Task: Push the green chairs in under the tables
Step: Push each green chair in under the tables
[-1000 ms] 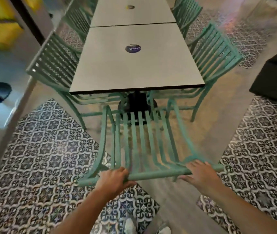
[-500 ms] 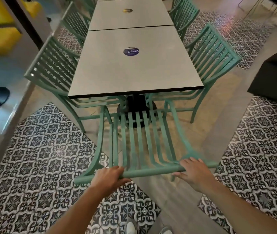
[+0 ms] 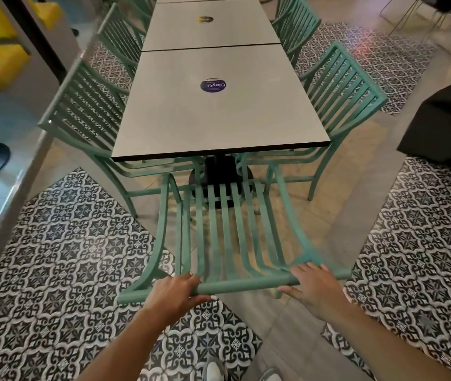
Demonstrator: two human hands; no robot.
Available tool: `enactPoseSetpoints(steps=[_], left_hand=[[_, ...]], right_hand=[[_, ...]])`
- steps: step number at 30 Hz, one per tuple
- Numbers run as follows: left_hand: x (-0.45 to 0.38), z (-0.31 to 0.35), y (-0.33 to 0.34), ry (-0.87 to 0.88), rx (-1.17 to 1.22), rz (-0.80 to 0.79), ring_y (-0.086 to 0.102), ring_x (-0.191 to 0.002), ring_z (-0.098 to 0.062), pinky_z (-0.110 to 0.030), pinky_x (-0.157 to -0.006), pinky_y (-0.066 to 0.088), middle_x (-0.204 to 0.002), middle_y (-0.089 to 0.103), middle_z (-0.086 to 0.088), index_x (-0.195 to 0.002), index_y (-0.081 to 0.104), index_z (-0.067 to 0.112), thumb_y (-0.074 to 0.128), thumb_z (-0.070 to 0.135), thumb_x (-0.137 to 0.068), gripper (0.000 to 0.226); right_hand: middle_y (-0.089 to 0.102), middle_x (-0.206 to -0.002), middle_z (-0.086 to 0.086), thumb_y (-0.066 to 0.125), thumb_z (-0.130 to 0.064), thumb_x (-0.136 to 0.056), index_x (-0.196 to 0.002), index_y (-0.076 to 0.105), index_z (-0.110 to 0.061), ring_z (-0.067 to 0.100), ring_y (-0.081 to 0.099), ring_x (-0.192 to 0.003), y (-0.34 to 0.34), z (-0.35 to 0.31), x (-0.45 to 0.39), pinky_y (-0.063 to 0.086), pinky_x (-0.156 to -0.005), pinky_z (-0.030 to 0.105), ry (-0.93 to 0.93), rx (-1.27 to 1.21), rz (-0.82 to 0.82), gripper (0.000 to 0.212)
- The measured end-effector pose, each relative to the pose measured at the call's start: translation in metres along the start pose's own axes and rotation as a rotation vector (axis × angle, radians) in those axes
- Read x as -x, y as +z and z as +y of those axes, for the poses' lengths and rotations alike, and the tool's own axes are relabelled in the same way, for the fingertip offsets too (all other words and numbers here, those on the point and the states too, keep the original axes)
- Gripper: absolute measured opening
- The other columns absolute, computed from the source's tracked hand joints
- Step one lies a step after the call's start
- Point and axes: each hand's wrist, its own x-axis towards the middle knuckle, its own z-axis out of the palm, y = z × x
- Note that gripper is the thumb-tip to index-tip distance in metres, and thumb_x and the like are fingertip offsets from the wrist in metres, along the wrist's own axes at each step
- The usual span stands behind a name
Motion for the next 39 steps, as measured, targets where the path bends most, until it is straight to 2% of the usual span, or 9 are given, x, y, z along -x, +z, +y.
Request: enactPoseSetpoints(steps=[7, 12, 19, 24, 28, 31, 34, 36, 39], left_hand=[[0.001, -0.002, 0.001, -0.018, 0.020, 0.004, 0.053, -0.072, -0.001, -0.018, -0.069, 0.049, -0.089, 0.051, 0.017, -0.104, 0.051, 0.034, 0.001, 0.088, -0.058, 0.086], [0.001, -0.001, 0.001, -0.015, 0.011, -0.008, 0.051, -0.073, 0.000, -0.015, -0.067, 0.043, -0.092, 0.052, 0.017, -0.107, 0.051, 0.033, 0.002, 0.086, -0.059, 0.086], [-0.001, -0.004, 0.007, -0.020, 0.009, -0.025, 0.055, -0.074, 0.001, -0.018, -0.073, 0.052, -0.092, 0.054, 0.019, -0.109, 0.051, 0.034, 0.001, 0.087, -0.060, 0.088], [0.001, 0.000, 0.002, -0.026, 0.001, -0.048, 0.055, -0.075, 0.001, -0.018, -0.074, 0.050, -0.093, 0.054, 0.019, -0.108, 0.051, 0.033, 0.015, 0.085, -0.066, 0.076], [0.003, 0.003, -0.002, -0.023, 0.003, -0.044, 0.051, -0.073, 0.001, -0.014, -0.070, 0.047, -0.093, 0.052, 0.018, -0.107, 0.050, 0.033, 0.004, 0.085, -0.060, 0.083], [0.003, 0.003, -0.003, -0.040, 0.017, -0.061, 0.053, -0.073, 0.000, -0.017, -0.071, 0.050, -0.091, 0.051, 0.017, -0.104, 0.050, 0.034, 0.002, 0.087, -0.058, 0.084], [0.002, 0.004, -0.006, -0.061, 0.011, -0.091, 0.051, -0.074, -0.002, -0.021, -0.073, 0.051, -0.088, 0.049, 0.016, -0.099, 0.050, 0.033, 0.004, 0.089, -0.063, 0.080], [0.002, 0.003, -0.010, -0.075, 0.008, -0.088, 0.050, -0.079, -0.004, -0.021, -0.076, 0.047, -0.088, 0.049, 0.014, -0.096, 0.051, 0.032, 0.006, 0.087, -0.069, 0.076], [-0.001, -0.002, -0.019, -0.124, 0.030, -0.062, 0.051, -0.093, -0.006, -0.027, -0.091, 0.048, -0.095, 0.052, 0.014, -0.105, 0.057, 0.031, 0.016, 0.081, -0.079, 0.069]], right_hand=[[0.056, -0.113, -0.016, -0.021, -0.090, -0.059, -0.117, 0.051, -0.034, 0.010, 0.048, -0.109, -0.001, -0.002, 0.000, 0.030, -0.090, 0.029, 0.009, 0.006, -0.004, 0.108], [0.054, -0.111, -0.016, -0.022, -0.089, -0.060, -0.115, 0.050, -0.033, 0.009, 0.048, -0.107, -0.001, -0.003, 0.001, 0.030, -0.088, 0.028, 0.001, 0.014, -0.005, 0.106], [0.050, -0.107, -0.019, -0.016, -0.088, -0.065, -0.114, 0.049, -0.034, 0.007, 0.046, -0.104, 0.001, -0.002, 0.001, 0.032, -0.089, 0.028, 0.009, 0.022, -0.026, 0.098], [0.049, -0.104, -0.018, -0.015, -0.088, -0.067, -0.112, 0.050, -0.033, 0.009, 0.047, -0.103, 0.000, -0.004, 0.001, 0.032, -0.087, 0.028, 0.002, 0.016, -0.030, 0.096], [0.050, -0.106, -0.017, -0.018, -0.087, -0.066, -0.113, 0.050, -0.033, 0.010, 0.047, -0.103, 0.000, -0.003, 0.001, 0.032, -0.088, 0.029, 0.007, 0.024, -0.042, 0.099], [0.051, -0.107, -0.016, -0.019, -0.087, -0.066, -0.114, 0.051, -0.033, 0.010, 0.047, -0.104, 0.000, -0.003, 0.003, 0.032, -0.089, 0.029, 0.016, 0.035, -0.046, 0.101], [0.052, -0.109, -0.015, -0.012, -0.086, -0.072, -0.117, 0.053, -0.032, 0.011, 0.046, -0.105, -0.002, -0.005, 0.005, 0.031, -0.090, 0.029, 0.026, 0.024, -0.026, 0.096], [0.051, -0.114, -0.015, -0.004, -0.082, -0.079, -0.123, 0.053, -0.032, 0.010, 0.044, -0.112, -0.003, -0.008, 0.008, 0.029, -0.098, 0.030, 0.033, -0.026, -0.012, 0.087], [0.053, -0.125, -0.010, 0.016, -0.071, -0.090, -0.129, 0.054, -0.027, 0.013, 0.044, -0.123, -0.008, -0.016, 0.012, 0.025, -0.107, 0.032, 0.085, -0.193, 0.102, 0.070]])
